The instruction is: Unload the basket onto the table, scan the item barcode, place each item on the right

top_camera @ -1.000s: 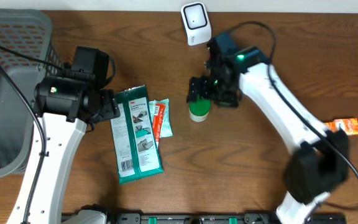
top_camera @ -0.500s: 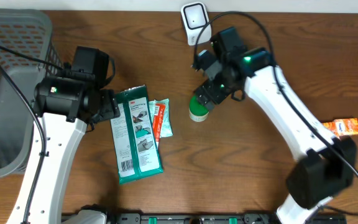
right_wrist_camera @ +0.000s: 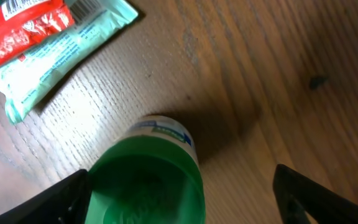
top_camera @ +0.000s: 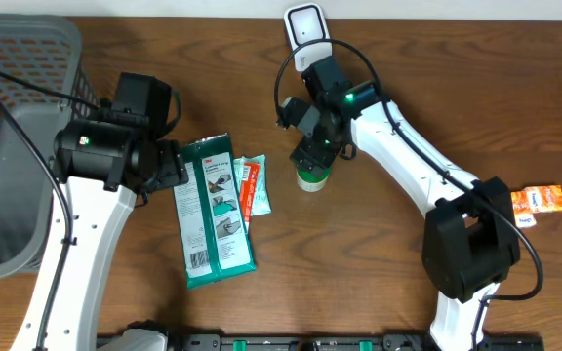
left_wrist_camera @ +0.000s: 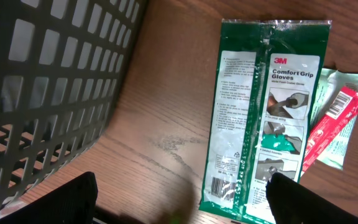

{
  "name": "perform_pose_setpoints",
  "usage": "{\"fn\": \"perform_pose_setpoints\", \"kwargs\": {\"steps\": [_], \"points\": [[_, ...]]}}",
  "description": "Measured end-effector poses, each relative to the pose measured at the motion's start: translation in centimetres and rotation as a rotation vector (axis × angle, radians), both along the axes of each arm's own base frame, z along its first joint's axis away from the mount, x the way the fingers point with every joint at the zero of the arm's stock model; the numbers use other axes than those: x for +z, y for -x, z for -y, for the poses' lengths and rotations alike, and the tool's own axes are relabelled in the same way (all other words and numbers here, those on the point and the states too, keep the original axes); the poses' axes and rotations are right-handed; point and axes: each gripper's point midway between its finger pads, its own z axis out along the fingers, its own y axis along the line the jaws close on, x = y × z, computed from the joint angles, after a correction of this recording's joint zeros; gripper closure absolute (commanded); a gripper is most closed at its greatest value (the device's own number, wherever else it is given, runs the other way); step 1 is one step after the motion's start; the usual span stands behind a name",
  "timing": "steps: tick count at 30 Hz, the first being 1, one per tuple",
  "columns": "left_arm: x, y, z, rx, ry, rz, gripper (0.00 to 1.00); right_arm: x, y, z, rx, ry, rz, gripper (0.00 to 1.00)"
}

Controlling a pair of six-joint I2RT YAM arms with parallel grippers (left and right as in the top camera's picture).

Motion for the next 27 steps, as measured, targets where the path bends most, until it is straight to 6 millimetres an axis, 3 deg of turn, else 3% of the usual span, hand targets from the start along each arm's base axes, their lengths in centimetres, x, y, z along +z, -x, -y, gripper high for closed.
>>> {"fn": "perform_pose_setpoints", "kwargs": {"steps": [17,27], "points": [[0.0,0.0,0.0,0.0,0.0,0.0,0.12,-0.2,1.1,0.1,0.01,0.001,-0.046,0.01],[0.0,0.0,0.0,0.0,0.0,0.0,0.12,0.6,1.5,-1.2,0.033,-0.068,-0.072,0.01]]}}
